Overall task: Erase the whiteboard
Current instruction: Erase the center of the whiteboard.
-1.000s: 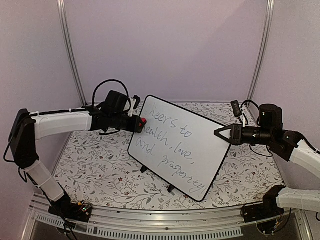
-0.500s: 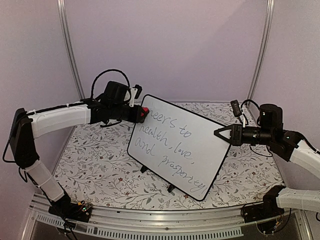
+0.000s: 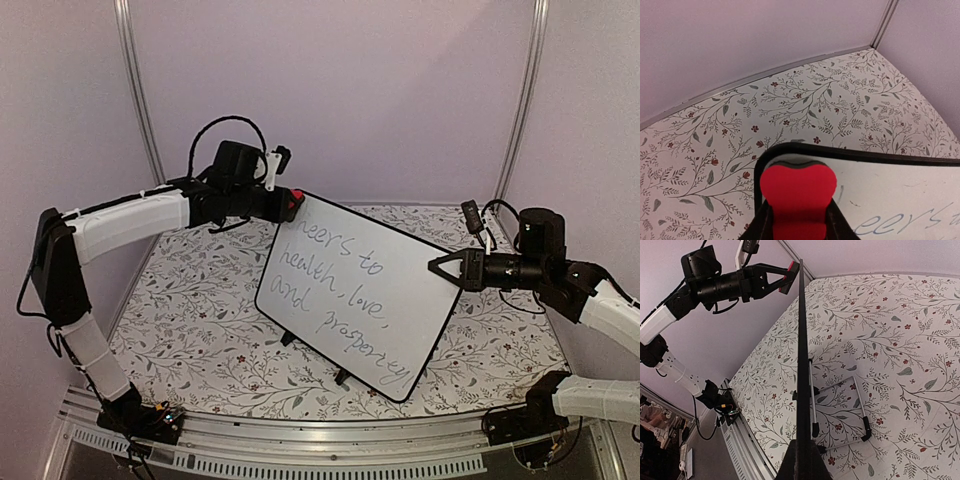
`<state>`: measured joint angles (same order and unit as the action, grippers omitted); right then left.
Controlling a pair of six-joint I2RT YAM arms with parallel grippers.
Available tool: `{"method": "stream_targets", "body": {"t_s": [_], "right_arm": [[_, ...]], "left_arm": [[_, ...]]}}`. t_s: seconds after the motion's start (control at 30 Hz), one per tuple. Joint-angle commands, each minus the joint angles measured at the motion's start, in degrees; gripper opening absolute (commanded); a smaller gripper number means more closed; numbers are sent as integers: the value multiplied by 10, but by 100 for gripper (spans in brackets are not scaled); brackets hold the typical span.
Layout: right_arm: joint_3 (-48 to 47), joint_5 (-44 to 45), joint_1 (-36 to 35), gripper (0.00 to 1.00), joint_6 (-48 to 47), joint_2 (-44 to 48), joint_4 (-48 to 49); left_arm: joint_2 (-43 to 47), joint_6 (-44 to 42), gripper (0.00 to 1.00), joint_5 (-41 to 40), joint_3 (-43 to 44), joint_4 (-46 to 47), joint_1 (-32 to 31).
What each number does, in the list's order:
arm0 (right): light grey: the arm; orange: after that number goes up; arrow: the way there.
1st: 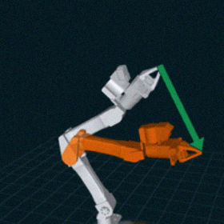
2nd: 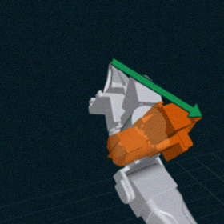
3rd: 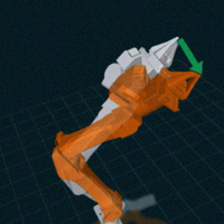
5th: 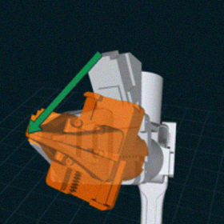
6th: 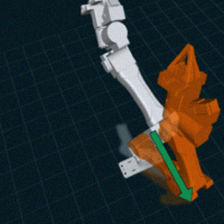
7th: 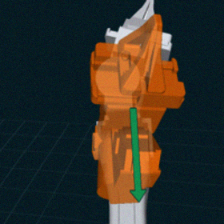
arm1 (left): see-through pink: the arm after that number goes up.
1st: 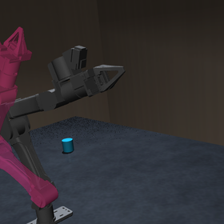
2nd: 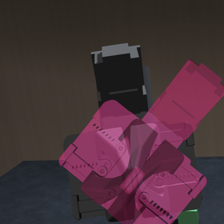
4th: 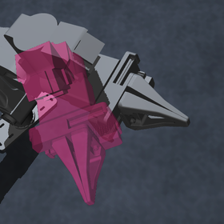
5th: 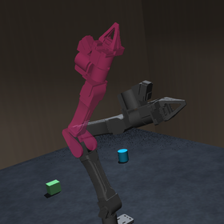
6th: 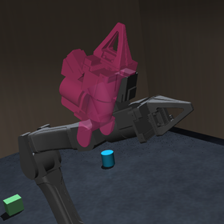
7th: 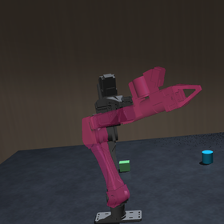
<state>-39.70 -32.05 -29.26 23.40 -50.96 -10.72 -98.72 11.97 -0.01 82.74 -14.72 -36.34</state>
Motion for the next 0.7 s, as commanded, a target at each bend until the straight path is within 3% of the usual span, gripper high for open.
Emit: {"method": "stream_targets", "body": {"t_s": [0.0,0.67], "right_arm": [[-5,-14,-9,0,-72,-3,-15],[-6,-13,-10,0,-73,0,-16]], "left_arm": [[-2,-7,9,10,-7,-5,11],[26,84,5,29,-179,31,0]]}}
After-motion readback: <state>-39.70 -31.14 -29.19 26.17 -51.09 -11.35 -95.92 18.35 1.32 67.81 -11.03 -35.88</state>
